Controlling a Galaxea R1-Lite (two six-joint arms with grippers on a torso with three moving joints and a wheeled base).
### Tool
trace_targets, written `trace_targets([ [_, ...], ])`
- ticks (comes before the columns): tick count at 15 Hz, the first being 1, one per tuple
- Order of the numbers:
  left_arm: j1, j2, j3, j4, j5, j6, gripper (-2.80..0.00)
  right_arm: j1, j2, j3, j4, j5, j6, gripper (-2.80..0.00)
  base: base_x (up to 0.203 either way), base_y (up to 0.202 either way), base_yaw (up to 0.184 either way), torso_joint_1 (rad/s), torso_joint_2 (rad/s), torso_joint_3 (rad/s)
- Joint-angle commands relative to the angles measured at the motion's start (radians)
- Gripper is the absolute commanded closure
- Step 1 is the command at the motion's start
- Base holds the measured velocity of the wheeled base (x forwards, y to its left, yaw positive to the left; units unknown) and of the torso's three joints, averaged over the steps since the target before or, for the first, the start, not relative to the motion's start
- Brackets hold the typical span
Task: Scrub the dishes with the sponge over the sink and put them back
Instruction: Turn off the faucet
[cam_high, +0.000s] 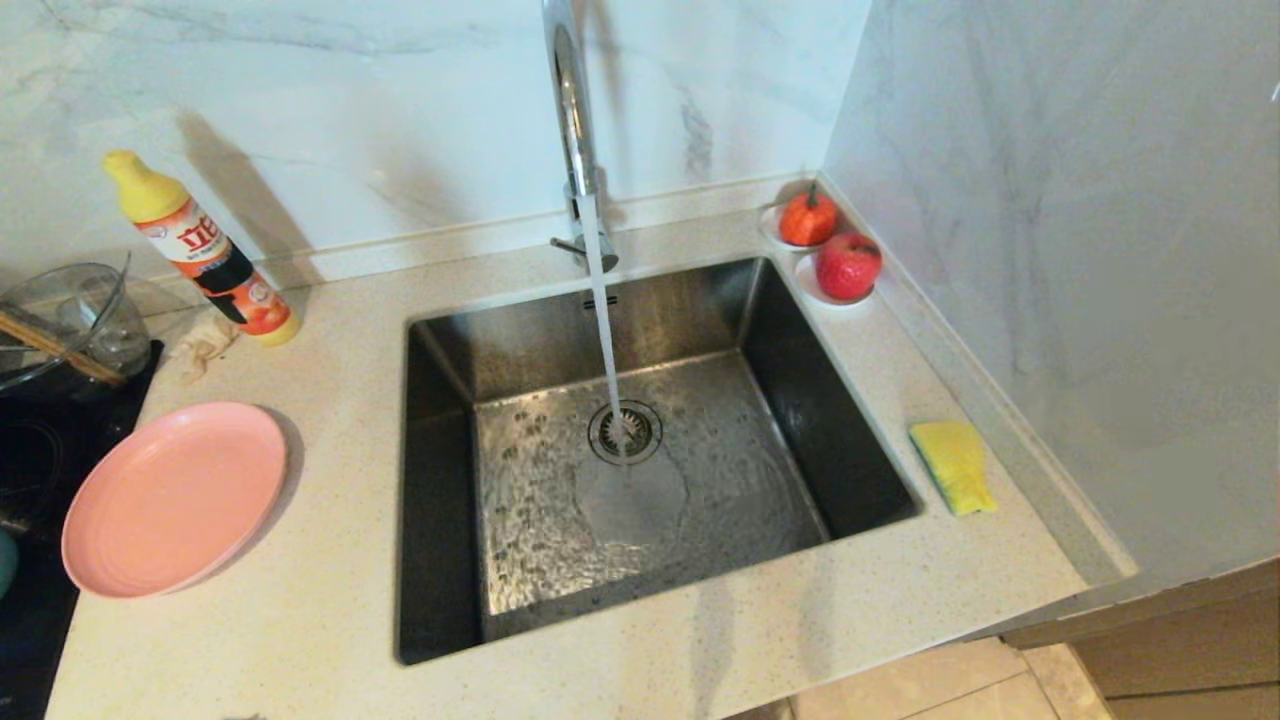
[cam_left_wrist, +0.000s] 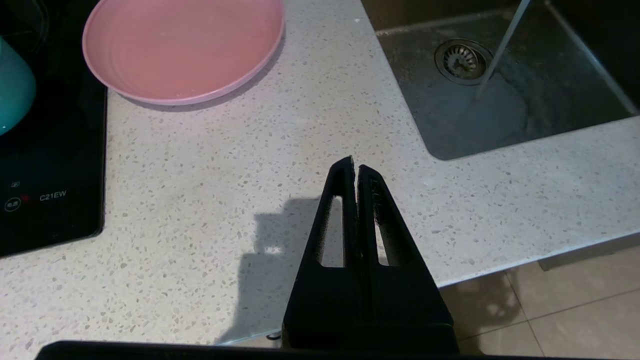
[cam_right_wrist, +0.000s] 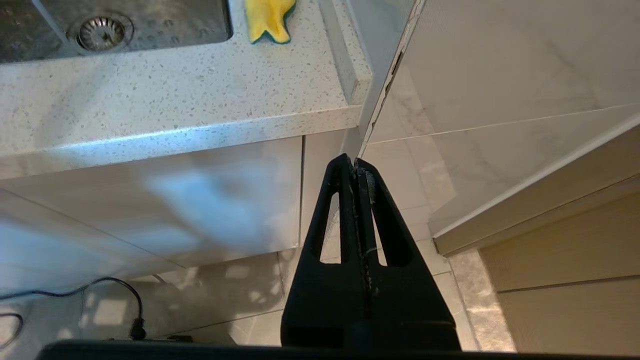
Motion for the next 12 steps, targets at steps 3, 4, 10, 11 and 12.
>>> trace_targets([
  [3, 0.001, 0.000, 0.000, 0.000, 0.000, 0.000, 0.00, 0.000, 0.001, 0.007, -0.018, -0.015, 0.053, 0.00, 0.000, 0.000, 0.000, 0.000, 0.00, 0.000],
  [4, 0.000, 0.000, 0.000, 0.000, 0.000, 0.000, 0.00, 0.000, 0.001, 0.007, -0.018, -0.015, 0.053, 0.00, 0.000, 0.000, 0.000, 0.000, 0.00, 0.000],
  [10, 0.001, 0.000, 0.000, 0.000, 0.000, 0.000, 0.00, 0.000, 0.001, 0.007, -0.018, -0.015, 0.053, 0.00, 0.000, 0.000, 0.000, 0.000, 0.00, 0.000],
  [11, 0.000, 0.000, 0.000, 0.000, 0.000, 0.000, 0.00, 0.000, 0.001, 0.007, -0.018, -0.015, 0.053, 0.00, 0.000, 0.000, 0.000, 0.000, 0.00, 0.000],
  [12, 0.000, 0.000, 0.000, 0.000, 0.000, 0.000, 0.00, 0.000, 0.001, 0.007, -0.018, -0.015, 0.053, 0.00, 0.000, 0.000, 0.000, 0.000, 0.00, 0.000],
])
